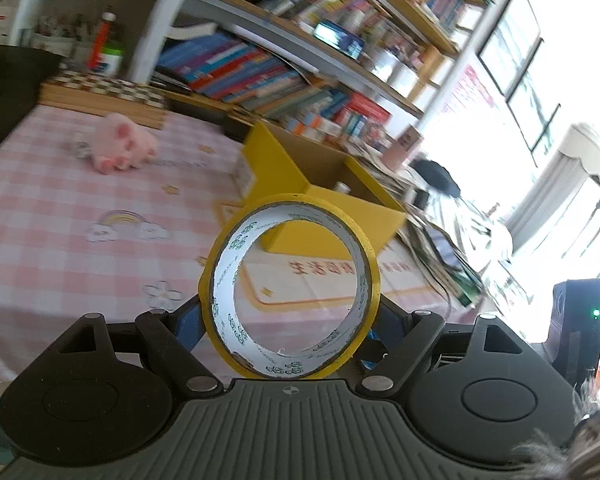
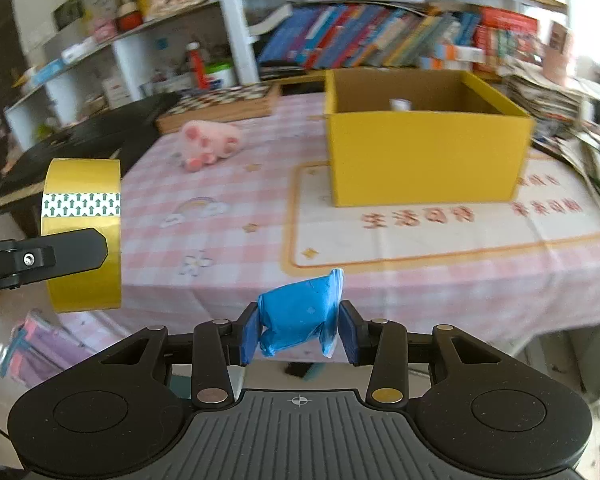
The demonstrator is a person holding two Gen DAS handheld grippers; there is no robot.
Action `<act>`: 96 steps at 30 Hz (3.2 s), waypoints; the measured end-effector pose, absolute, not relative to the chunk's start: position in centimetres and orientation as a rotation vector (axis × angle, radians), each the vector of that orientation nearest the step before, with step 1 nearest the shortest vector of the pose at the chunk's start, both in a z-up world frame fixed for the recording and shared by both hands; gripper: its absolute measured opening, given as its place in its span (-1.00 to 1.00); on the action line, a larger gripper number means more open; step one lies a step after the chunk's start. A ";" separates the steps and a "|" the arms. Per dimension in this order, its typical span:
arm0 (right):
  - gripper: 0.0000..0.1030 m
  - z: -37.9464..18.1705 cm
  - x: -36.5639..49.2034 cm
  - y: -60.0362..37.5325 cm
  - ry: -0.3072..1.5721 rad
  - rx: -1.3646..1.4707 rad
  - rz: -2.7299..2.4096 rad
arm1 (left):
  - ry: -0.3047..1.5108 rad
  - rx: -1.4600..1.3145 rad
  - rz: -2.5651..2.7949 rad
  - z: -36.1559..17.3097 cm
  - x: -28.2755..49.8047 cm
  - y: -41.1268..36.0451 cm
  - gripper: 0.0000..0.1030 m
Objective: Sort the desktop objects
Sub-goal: 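Carry the yellow tape roll and blue item with both grippers to the yellow box, then lower both grippers into the yellow box and open them, dropping tape and blue item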
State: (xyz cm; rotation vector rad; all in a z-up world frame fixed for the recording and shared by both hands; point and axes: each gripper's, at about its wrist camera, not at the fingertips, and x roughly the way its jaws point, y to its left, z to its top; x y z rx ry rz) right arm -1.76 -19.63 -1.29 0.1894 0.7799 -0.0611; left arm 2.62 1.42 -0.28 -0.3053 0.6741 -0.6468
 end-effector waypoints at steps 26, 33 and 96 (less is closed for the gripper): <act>-0.21 -1.0 -0.8 -27.6 0.765 0.231 -0.149 | 0.696 -0.253 -0.751 0.1 6.1 -7.5 0.58; -0.21 -0.9 1.0 -30.5 0.760 0.220 -0.132 | 0.682 -0.251 -0.742 0.5 8.0 -10.5 0.58; -0.18 -2.6 23.9 -38.9 0.872 -0.219 0.286 | 0.732 0.128 -0.526 -0.6 28.2 -26.0 0.69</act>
